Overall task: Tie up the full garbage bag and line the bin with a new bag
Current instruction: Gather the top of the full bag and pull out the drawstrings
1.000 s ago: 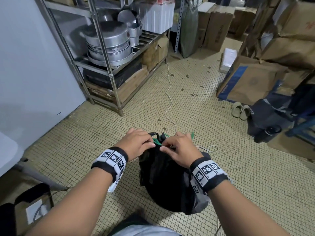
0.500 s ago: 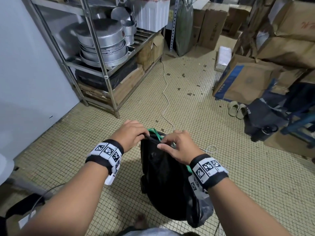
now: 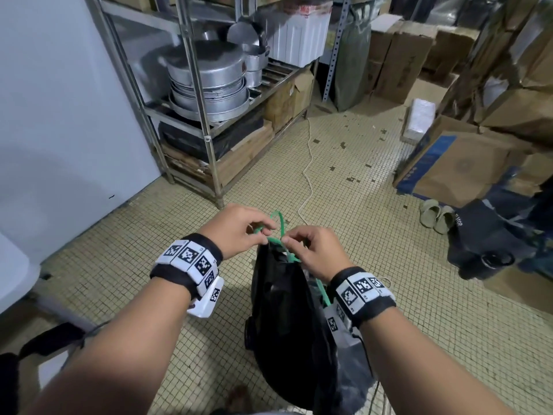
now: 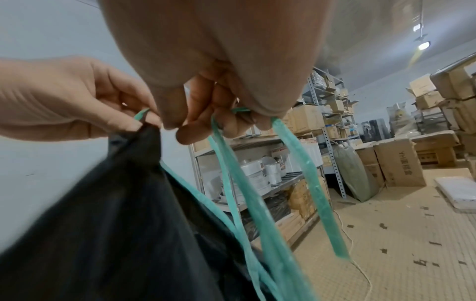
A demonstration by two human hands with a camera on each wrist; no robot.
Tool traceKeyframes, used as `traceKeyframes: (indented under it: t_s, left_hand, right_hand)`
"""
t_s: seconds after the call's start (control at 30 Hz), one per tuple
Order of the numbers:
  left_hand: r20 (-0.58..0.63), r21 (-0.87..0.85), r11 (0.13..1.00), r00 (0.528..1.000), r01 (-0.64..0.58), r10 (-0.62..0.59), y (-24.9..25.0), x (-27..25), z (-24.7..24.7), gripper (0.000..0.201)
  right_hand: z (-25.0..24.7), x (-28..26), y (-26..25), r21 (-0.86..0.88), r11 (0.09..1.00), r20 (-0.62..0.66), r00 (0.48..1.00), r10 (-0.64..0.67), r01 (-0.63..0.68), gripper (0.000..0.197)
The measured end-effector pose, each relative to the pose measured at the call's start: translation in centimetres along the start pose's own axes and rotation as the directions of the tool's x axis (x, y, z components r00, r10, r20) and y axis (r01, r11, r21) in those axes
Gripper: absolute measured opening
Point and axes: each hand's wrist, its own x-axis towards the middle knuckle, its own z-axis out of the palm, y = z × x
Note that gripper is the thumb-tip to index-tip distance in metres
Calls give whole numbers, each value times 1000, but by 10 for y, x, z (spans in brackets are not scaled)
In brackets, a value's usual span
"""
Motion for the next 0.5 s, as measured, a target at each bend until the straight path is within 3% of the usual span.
traceKeyframes:
  t_s: [0.17, 0.33, 0.5]
  left_hand:
    - [-120, -145, 989, 992, 14, -32, 44, 25, -11, 32]
    - [-301, -253, 967, 952, -35, -44, 76, 47, -12, 42]
    - [-366, -427, 903, 922, -45, -128, 83, 51, -2, 68]
  right_hand:
    - [-27, 20, -4, -120, 984, 11, 991, -133, 133, 34]
    - [-57, 32, -12, -42, 976, -10, 976, -216, 215, 20]
    - [-103, 41, -22, -23, 972, -132, 963, -234, 233, 17]
